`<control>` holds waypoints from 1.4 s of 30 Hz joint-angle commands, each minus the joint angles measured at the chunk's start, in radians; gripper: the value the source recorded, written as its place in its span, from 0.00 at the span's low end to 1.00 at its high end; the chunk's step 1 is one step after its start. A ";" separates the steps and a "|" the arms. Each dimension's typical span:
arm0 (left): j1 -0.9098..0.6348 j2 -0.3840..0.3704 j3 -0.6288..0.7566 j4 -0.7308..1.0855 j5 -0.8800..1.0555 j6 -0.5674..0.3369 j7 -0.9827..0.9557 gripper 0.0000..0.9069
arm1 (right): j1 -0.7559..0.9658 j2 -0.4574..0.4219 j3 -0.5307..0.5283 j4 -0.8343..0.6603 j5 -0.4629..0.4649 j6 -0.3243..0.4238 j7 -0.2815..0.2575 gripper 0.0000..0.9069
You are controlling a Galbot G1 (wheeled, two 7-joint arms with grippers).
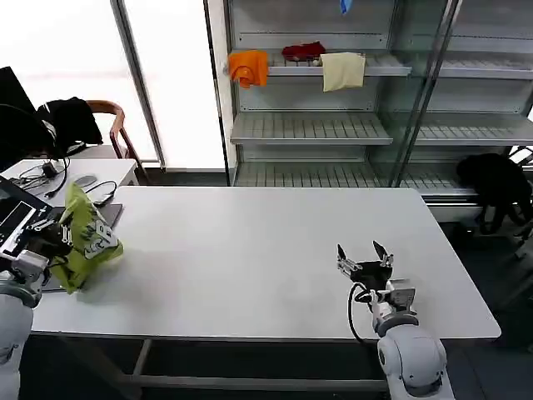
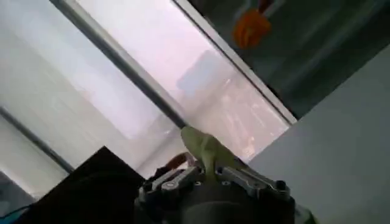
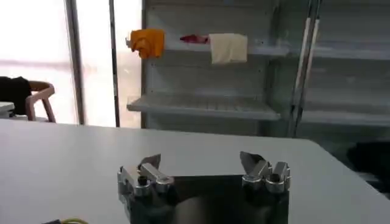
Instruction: Fold and organize the clothes.
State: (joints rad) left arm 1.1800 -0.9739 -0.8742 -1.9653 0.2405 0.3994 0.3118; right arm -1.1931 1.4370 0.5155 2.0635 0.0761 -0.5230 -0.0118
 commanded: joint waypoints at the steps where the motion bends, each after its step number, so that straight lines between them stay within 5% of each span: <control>1: 0.126 -0.356 0.353 -0.019 0.402 -0.082 -0.084 0.03 | -0.006 -0.007 0.005 0.000 0.000 0.003 -0.001 1.00; 6: 0.101 -0.453 0.526 -0.013 0.411 -0.032 -0.105 0.03 | -0.017 -0.012 0.019 0.000 0.000 0.006 -0.002 1.00; 14: 0.039 -0.464 0.646 -0.041 0.209 0.088 -0.121 0.11 | -0.021 -0.017 0.030 -0.006 0.001 0.009 -0.001 1.00; 27: -0.089 -0.493 0.803 0.101 0.136 0.082 -0.198 0.24 | -0.004 0.008 -0.018 0.011 -0.004 -0.041 0.000 1.00; 30: -0.120 -0.532 0.845 0.168 0.137 0.059 -0.225 0.50 | 0.000 0.011 -0.026 0.010 0.016 -0.054 -0.001 1.00; 31: -0.128 -0.543 0.860 0.189 0.137 0.048 -0.235 0.94 | 0.001 0.012 -0.028 0.006 0.024 -0.054 -0.001 1.00; 32: -0.141 -0.549 0.874 0.215 0.138 0.040 -0.243 1.00 | 0.003 0.014 -0.029 0.000 0.032 -0.054 -0.001 1.00; 37: -0.152 -0.576 0.891 0.239 0.076 0.028 -0.287 1.00 | 0.014 0.033 -0.045 -0.045 0.103 -0.055 -0.001 1.00; 42: -0.137 -0.502 0.834 0.117 -0.011 0.026 -0.284 1.00 | 0.030 0.055 -0.077 -0.088 0.216 -0.057 -0.002 1.00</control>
State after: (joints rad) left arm 1.0756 -1.4934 -0.0655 -1.8113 0.3562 0.4370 0.0777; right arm -1.1766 1.4681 0.4725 2.0337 0.1456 -0.5702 -0.0129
